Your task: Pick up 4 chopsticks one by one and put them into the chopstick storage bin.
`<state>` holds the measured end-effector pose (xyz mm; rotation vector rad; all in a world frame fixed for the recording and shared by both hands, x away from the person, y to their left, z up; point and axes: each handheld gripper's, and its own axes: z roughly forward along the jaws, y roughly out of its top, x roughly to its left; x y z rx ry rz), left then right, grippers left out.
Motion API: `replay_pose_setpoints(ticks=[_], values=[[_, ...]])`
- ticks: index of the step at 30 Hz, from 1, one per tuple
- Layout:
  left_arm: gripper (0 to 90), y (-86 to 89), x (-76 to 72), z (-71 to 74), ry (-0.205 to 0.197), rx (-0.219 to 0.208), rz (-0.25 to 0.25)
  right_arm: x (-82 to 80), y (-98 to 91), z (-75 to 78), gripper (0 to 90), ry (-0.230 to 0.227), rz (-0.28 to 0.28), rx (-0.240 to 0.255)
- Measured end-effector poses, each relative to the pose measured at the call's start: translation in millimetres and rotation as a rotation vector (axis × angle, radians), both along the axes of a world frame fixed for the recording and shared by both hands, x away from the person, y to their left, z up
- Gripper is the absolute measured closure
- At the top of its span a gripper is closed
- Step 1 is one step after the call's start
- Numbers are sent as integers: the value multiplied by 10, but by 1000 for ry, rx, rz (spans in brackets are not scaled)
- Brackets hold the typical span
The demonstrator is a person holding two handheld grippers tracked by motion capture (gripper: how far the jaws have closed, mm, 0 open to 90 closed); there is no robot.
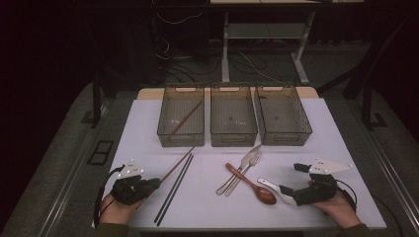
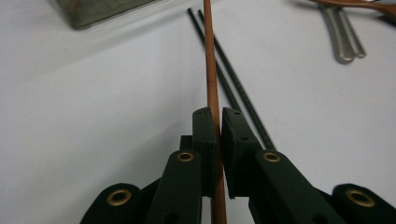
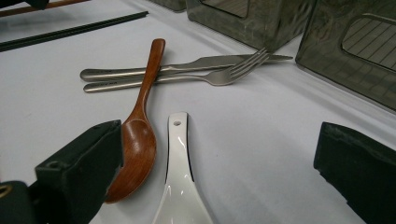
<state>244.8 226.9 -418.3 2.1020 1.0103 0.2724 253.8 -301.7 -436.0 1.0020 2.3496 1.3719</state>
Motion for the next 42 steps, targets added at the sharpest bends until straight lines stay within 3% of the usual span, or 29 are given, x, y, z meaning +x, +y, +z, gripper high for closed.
replay_pose_setpoints(ticks=[12,21,42], values=[[837,-134,41,143,-47,-40,-49,0,4,-2,13,1,-1,1],[837,-246,181,249,-72,-74,-75,2,3,-3,13,2,-4,0],[837,-460,815,638,-125,-64,-41,-1,-13,-1,13,2,-9,8]])
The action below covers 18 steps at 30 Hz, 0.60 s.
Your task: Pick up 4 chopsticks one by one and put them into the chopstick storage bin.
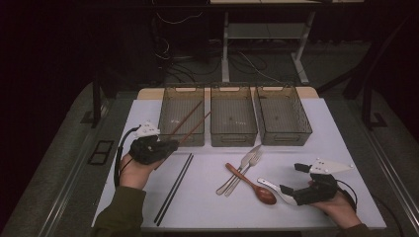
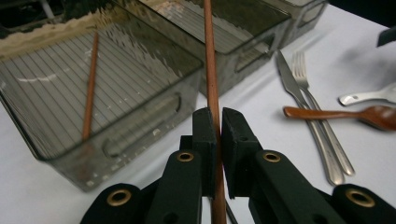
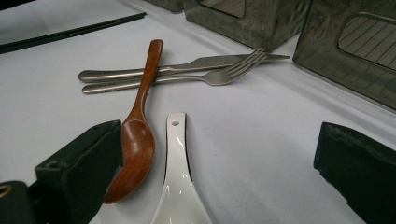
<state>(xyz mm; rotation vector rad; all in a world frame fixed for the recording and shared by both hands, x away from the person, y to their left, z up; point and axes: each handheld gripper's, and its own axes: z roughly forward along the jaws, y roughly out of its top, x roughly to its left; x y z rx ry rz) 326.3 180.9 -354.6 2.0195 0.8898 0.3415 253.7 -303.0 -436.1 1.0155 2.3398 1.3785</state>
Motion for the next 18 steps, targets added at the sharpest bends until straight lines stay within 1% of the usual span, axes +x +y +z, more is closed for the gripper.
replay_pose_setpoints(ticks=[9,12,18], values=[[837,-83,341,111,-6,44,25,0,-2,-1,13,4,-2,0],[837,-98,457,123,-5,48,39,2,-6,-1,13,2,-5,0],[837,-113,690,142,-7,36,74,4,-8,0,13,2,-7,3]])
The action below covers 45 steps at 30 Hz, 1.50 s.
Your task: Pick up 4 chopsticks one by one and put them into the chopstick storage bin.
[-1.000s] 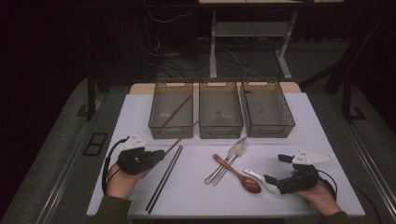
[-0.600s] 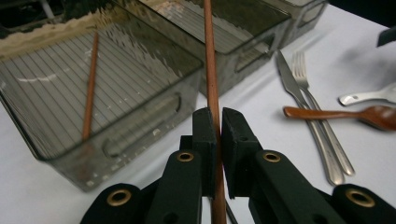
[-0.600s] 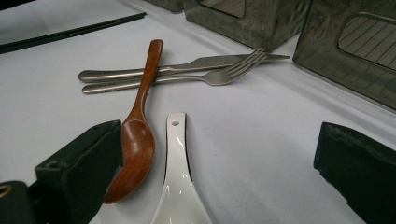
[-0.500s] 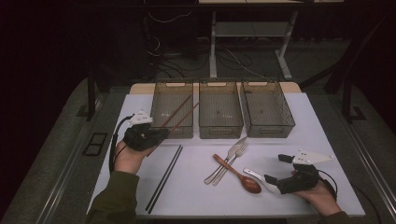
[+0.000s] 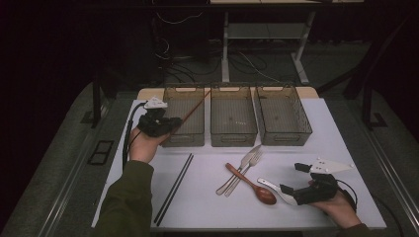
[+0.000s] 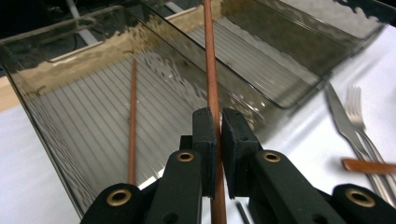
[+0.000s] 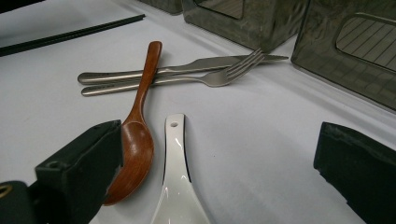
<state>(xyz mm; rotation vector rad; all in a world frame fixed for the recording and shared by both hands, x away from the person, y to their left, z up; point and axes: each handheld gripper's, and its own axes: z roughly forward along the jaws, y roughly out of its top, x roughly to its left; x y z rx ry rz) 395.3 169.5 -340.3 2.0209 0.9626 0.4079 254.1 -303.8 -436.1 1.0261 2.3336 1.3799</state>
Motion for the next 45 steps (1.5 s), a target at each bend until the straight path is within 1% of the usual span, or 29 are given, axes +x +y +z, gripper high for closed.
replay_pose_setpoints(ticks=[5,10,13,15,18,19,20,23,25,27,30,33,34,36,37,38,42,45], values=[[837,-22,195,10,4,3,29,-3,-2,1,14,1,-1,2],[837,-45,393,-20,8,-12,65,3,-5,0,13,1,0,3],[837,-61,502,-59,12,-9,87,0,-7,1,13,1,-1,4],[837,-67,565,-98,17,5,103,1,-13,1,13,-2,0,4],[837,-67,630,-166,22,3,128,-2,-21,2,13,1,-3,8],[837,-64,647,-191,28,14,133,-2,-25,3,14,2,-4,8],[837,-62,663,-219,35,18,141,-1,-27,2,14,2,-5,8],[837,-48,692,-287,53,51,146,-1,-31,3,14,0,-4,9],[837,-43,700,-328,64,55,149,-2,-33,3,13,-1,-3,9],[837,-45,709,-363,80,83,147,-2,-31,1,14,1,-2,9],[836,-45,718,-420,105,89,151,-3,-27,0,13,1,-1,9],[836,-41,726,-471,134,110,164,-4,-33,3,14,-1,-1,10],[836,-37,729,-485,146,110,168,-4,-34,3,14,-2,-1,10],[833,-24,735,-510,155,102,159,-4,-33,3,14,-1,-1,10],[819,-25,732,-518,154,102,162,-4,-31,2,14,-1,0,9],[819,-21,729,-520,149,114,170,-4,-29,1,13,0,0,8],[756,4,721,-503,138,100,184,-1,-31,1,14,0,-2,10],[709,17,706,-463,124,68,186,-3,-29,0,14,2,-1,9]])
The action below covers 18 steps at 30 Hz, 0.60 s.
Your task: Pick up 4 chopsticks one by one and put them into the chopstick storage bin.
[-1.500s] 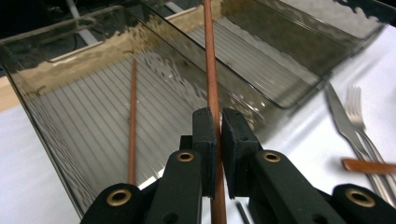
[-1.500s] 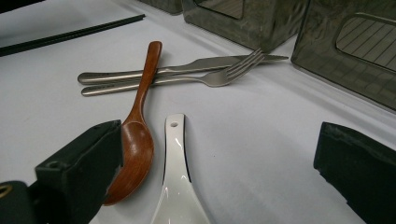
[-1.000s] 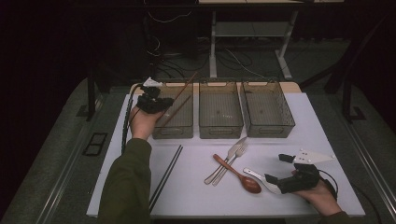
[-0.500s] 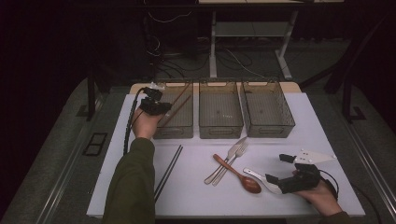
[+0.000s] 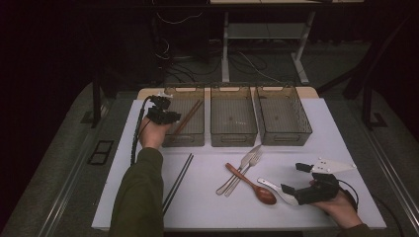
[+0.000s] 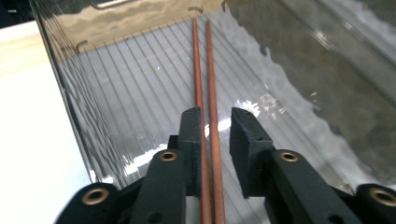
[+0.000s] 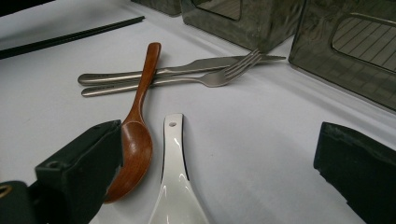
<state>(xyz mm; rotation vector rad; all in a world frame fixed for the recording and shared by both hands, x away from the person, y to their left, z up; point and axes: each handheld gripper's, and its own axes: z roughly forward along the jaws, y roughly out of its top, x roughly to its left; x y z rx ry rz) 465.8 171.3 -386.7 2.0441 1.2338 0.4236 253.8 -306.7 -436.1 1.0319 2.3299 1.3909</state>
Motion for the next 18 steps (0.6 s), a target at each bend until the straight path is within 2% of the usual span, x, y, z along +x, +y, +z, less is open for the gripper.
replay_pose_setpoints(ticks=[4,10,18], values=[[660,4,-40,67,-23,-28,-19,2,3,-3,13,-2,2,-3],[543,14,-143,154,-6,-77,-49,3,4,-5,14,0,2,-5],[422,7,-336,235,-23,-99,-98,2,14,-9,13,1,3,-6]])
